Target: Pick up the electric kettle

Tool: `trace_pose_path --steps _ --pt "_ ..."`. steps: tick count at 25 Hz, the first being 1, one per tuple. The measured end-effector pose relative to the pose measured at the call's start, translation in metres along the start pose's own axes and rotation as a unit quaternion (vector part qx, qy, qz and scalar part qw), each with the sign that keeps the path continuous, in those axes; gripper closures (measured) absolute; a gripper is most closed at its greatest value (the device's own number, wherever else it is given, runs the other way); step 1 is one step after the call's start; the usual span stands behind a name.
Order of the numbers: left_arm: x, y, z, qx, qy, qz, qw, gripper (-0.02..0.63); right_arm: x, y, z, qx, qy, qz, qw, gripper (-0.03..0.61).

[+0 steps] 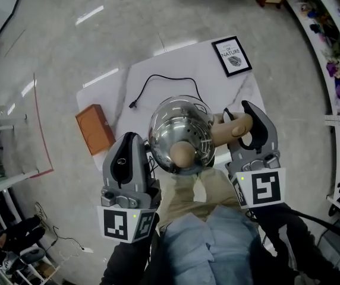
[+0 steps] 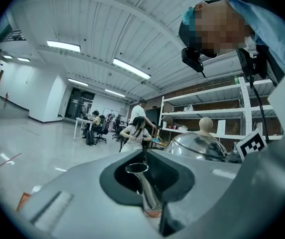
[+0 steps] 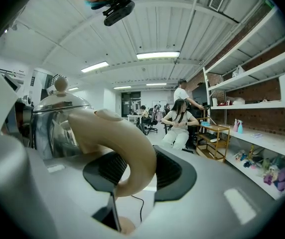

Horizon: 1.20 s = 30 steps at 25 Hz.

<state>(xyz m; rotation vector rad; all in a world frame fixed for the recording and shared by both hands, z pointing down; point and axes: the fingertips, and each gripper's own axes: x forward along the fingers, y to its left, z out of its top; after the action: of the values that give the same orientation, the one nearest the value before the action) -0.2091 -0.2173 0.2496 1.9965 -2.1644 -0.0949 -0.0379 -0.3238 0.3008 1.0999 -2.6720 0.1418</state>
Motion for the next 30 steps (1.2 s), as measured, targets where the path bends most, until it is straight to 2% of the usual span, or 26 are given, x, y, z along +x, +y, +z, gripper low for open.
trace_pose_path --steps 6,11,17,30 --pt "-0.015 -0.004 0.037 0.001 -0.01 0.005 0.9999 0.585 -0.012 0.008 0.038 -0.002 -0.011 0.005 1.0 0.397" --pt "-0.022 -0.005 0.06 0.0 -0.033 0.008 0.9994 0.588 -0.017 0.013 0.059 -0.007 -0.031 0.009 0.999 0.397" --pt "-0.032 -0.008 0.071 -0.003 -0.04 0.014 0.9991 0.591 -0.027 0.017 0.073 0.001 -0.042 0.008 0.999 0.397" --pt "-0.034 -0.011 0.078 -0.007 -0.052 0.011 0.9986 0.597 -0.03 0.016 0.074 -0.001 -0.043 0.002 0.999 0.405"
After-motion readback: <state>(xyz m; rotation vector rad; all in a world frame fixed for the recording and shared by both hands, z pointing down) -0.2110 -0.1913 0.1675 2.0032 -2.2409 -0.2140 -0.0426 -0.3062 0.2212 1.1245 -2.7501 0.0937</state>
